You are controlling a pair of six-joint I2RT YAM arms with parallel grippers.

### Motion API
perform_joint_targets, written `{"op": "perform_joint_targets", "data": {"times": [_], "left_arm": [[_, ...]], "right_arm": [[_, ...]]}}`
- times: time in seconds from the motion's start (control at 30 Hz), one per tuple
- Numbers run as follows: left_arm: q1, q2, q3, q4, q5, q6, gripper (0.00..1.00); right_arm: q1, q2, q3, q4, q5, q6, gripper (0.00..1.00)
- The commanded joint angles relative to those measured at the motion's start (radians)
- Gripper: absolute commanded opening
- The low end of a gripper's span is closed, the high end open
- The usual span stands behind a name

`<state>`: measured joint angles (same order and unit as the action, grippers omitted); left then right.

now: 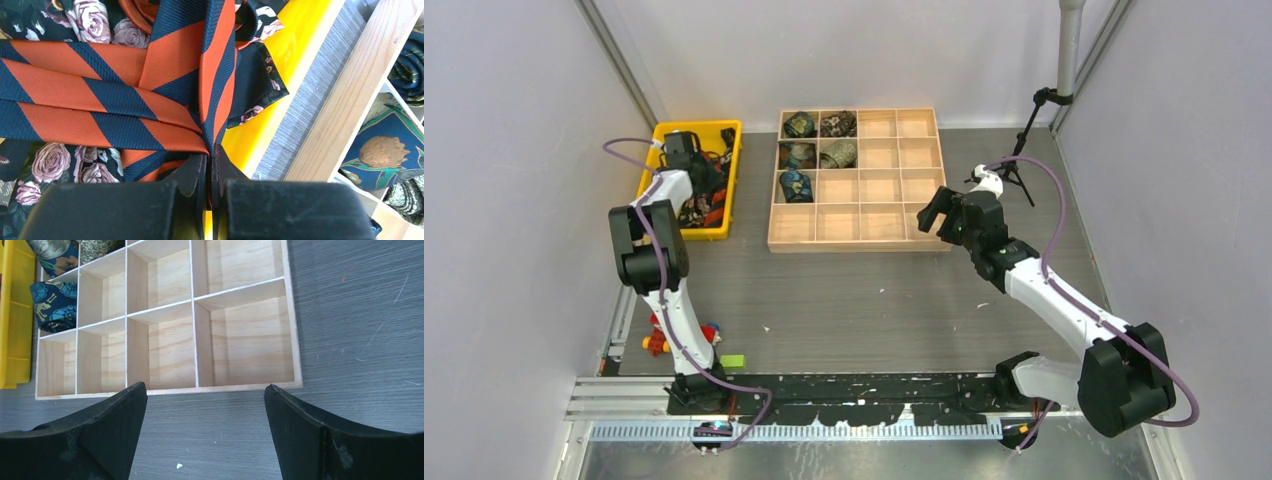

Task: Roll the ties
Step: Pick up the tie from the bin.

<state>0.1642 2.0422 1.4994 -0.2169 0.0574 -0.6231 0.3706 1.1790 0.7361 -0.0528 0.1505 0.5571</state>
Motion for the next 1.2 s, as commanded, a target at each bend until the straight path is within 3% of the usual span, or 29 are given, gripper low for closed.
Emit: {"op": "perform_joint_targets", "data": {"times": [0.0, 0.47, 0.93, 1.17], "left_arm": [[0.003, -0.034, 0.043, 0.032, 0.020, 0.008, 0.00], [-0.104, -0.306, 0.180, -0.118, -0.152, 0.123, 0.00], [-0.243, -0.576, 0.342, -0.234, -0.085, 0.171, 0.00], [-0.369, -0.746, 0.254, -0.290, 0.037, 0.141, 0.00]], "right_arm": [[-0.006, 0.006, 0.034, 0.031, -0.009, 0.014, 0.91], [-0.006, -0.005, 0.027, 0.033, -0.005, 0.019, 0.90], [-0.006, -0.028, 0.011, 0.039, 0.014, 0.026, 0.89], [-0.006, -0.044, 0.048, -0.031, 0.042, 0.029, 0.89]]}}
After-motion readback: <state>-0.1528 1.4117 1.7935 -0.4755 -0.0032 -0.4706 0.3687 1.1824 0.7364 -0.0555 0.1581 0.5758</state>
